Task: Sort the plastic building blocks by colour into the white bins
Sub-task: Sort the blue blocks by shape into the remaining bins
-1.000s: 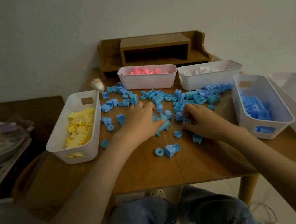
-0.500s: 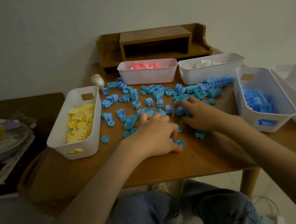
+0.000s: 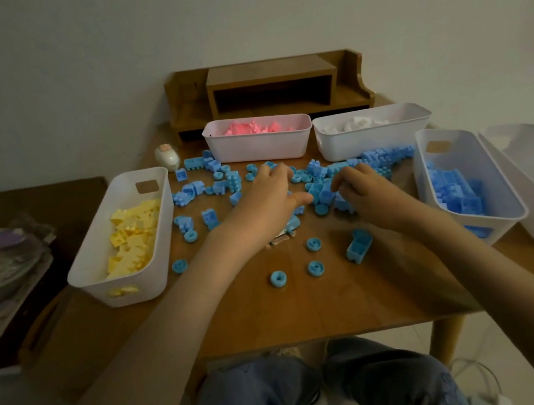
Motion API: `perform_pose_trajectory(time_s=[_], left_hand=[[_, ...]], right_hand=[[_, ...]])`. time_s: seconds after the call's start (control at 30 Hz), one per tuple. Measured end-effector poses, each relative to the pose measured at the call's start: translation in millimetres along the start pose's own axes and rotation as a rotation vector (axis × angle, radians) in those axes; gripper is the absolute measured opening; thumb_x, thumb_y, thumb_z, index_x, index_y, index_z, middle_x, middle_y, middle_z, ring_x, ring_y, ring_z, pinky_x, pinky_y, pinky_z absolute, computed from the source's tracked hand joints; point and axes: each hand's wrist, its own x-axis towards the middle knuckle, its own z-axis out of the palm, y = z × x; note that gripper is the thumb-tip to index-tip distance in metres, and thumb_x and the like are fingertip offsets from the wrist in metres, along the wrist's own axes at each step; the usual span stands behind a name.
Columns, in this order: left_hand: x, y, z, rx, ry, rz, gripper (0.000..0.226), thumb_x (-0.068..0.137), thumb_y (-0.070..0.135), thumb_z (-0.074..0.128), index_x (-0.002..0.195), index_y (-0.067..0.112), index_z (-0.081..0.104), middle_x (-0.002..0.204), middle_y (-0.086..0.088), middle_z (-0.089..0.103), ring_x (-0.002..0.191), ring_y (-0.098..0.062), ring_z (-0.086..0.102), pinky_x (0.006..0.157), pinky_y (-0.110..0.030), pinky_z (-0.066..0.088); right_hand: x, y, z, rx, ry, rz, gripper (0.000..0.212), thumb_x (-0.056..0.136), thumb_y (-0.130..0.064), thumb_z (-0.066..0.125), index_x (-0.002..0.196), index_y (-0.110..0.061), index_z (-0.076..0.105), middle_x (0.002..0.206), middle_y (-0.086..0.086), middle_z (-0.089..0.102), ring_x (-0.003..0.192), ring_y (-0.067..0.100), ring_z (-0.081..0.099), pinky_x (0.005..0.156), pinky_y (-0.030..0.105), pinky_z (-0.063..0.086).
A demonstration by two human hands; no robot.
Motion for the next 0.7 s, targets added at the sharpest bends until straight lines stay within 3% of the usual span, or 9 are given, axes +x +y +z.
perform_pose_trajectory(time_s=[0.07,0.13,0.23,0.3,0.4,0.57,0.7], left_hand=[[10,-1,3,0.009,0.019,0.04,0.035,0.101,0.027,0.041,0.134,0.014,0.042,0.132,-0.005,0.034,0.099,-0.011,0.047,0.081,-0.023,0.034],[21,-3,8,0.082,0.025,0.056,0.032,0.102,0.017,0.033,0.131,0.013,0.045,0.129,-0.006,0.036,0.105,-0.017,0.046,0.085,-0.028,0.037],[38,-5,19,0.367,-0.007,0.037,0.034,0.098,0.015,0.035,0.129,0.016,0.049,0.132,-0.008,0.04,0.122,-0.026,0.036,0.1,-0.04,0.03],[43,-6,24,0.512,-0.079,0.016,0.031,0.098,0.022,0.037,0.125,0.017,0.051,0.133,-0.01,0.039,0.126,-0.029,0.031,0.104,-0.045,0.025],[46,-10,29,0.608,-0.127,0.024,0.026,0.097,0.031,0.045,0.118,0.017,0.052,0.13,-0.01,0.041,0.125,-0.029,0.032,0.105,-0.046,0.024],[48,-7,35,0.529,-0.049,0.019,0.025,0.096,0.033,0.046,0.117,0.018,0.047,0.122,-0.007,0.052,0.119,-0.028,0.042,0.099,-0.044,0.027],[50,0,37,0.357,0.026,0.03,0.022,0.095,0.019,0.041,0.117,0.014,0.042,0.096,-0.003,0.058,0.1,-0.027,0.053,0.094,-0.042,0.029]], right_hand=[[4,2,-4,0.064,0.034,0.063,0.013,0.098,-0.016,0.037,0.1,-0.019,0.05,0.105,0.0,0.04,0.076,0.006,0.043,0.063,0.016,0.036],[6,3,-4,0.07,0.057,0.102,0.006,0.096,-0.022,0.044,0.097,-0.02,0.049,0.102,-0.002,0.04,0.074,0.005,0.043,0.06,0.013,0.035],[9,5,0,0.001,0.113,0.09,0.012,0.092,-0.028,0.055,0.093,-0.019,0.048,0.098,-0.004,0.038,0.08,0.011,0.046,0.069,0.024,0.045],[10,8,2,-0.065,0.147,0.082,0.009,0.094,-0.021,0.051,0.098,-0.013,0.049,0.1,0.001,0.04,0.087,0.017,0.049,0.074,0.028,0.045],[13,19,6,-0.177,0.132,0.115,0.021,0.097,-0.014,0.039,0.111,-0.001,0.049,0.116,0.014,0.043,0.103,0.029,0.048,0.081,0.031,0.041],[14,22,7,-0.111,-0.037,0.136,0.031,0.097,-0.021,0.044,0.127,-0.013,0.045,0.13,0.006,0.041,0.109,0.018,0.048,0.089,0.027,0.039],[10,17,6,-0.125,-0.099,0.067,0.037,0.096,-0.026,0.046,0.133,-0.023,0.043,0.132,0.003,0.044,0.113,0.018,0.05,0.093,0.031,0.043]])
